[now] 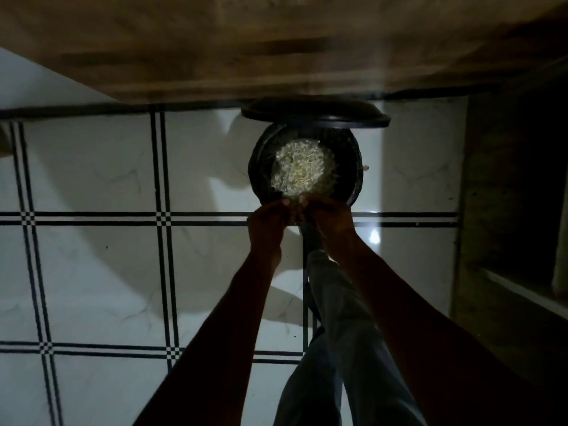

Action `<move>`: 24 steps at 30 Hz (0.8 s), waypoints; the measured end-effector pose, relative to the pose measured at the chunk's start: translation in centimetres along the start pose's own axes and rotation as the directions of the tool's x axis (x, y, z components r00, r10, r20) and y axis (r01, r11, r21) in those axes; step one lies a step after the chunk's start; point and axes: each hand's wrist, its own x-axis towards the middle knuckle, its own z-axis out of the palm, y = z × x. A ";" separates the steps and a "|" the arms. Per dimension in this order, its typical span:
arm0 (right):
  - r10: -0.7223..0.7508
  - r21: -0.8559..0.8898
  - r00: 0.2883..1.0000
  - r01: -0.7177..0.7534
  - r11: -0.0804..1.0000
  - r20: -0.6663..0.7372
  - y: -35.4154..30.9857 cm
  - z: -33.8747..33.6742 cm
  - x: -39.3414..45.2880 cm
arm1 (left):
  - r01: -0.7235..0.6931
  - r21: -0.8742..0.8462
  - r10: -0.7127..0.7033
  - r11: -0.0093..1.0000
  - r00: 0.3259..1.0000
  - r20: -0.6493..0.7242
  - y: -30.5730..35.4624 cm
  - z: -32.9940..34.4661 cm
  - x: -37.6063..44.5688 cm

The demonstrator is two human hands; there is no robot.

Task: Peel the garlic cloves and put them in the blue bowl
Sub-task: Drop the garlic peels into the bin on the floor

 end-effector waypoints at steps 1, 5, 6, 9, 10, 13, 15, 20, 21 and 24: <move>0.029 -0.016 0.999 -0.029 0.999 -0.022 0.1 0.1 1.6 | 0.013 0.058 -0.014 0.998 1.000 0.010 -0.3 0.1 1.9; 0.160 -0.020 0.986 -0.160 0.987 -0.041 -0.1 0.5 6.3 | 0.067 0.207 -0.083 0.976 0.994 0.069 -0.7 0.8 6.4; 0.172 -0.052 0.984 -0.174 0.983 -0.042 -0.4 0.6 6.9 | 0.068 0.230 -0.084 0.971 0.995 0.059 -0.3 1.0 7.0; 0.134 -0.141 0.983 -0.152 0.978 -0.126 -1.4 1.0 9.2 | 0.093 0.253 -0.103 0.963 0.994 0.027 0.7 1.7 9.1; 0.093 -0.212 0.983 -0.126 0.969 -0.158 -1.5 1.1 9.9 | 0.110 0.226 -0.117 0.968 0.993 0.018 0.8 1.8 9.7; 0.027 -0.350 0.993 -0.067 0.934 -0.118 -1.7 1.3 10.8 | 0.126 0.173 -0.138 0.977 0.989 0.060 1.0 2.4 10.1; -0.114 -0.366 0.991 0.079 0.927 -0.075 -0.7 1.5 11.0 | 0.158 0.138 -0.174 0.978 0.979 0.110 0.9 2.8 10.3; -0.199 -0.423 0.973 0.231 0.876 0.118 0.5 3.3 10.9 | 0.233 0.084 -0.244 0.969 0.957 0.160 2.6 4.1 10.3; -0.139 -0.465 0.977 0.200 0.862 0.163 0.5 3.2 11.2 | 0.228 0.049 -0.233 0.972 0.961 0.151 2.7 4.3 10.6; -0.116 -0.407 0.987 0.154 0.900 0.115 -0.1 3.4 11.1 | 0.210 -0.129 -0.182 0.969 0.963 0.199 2.8 4.5 11.2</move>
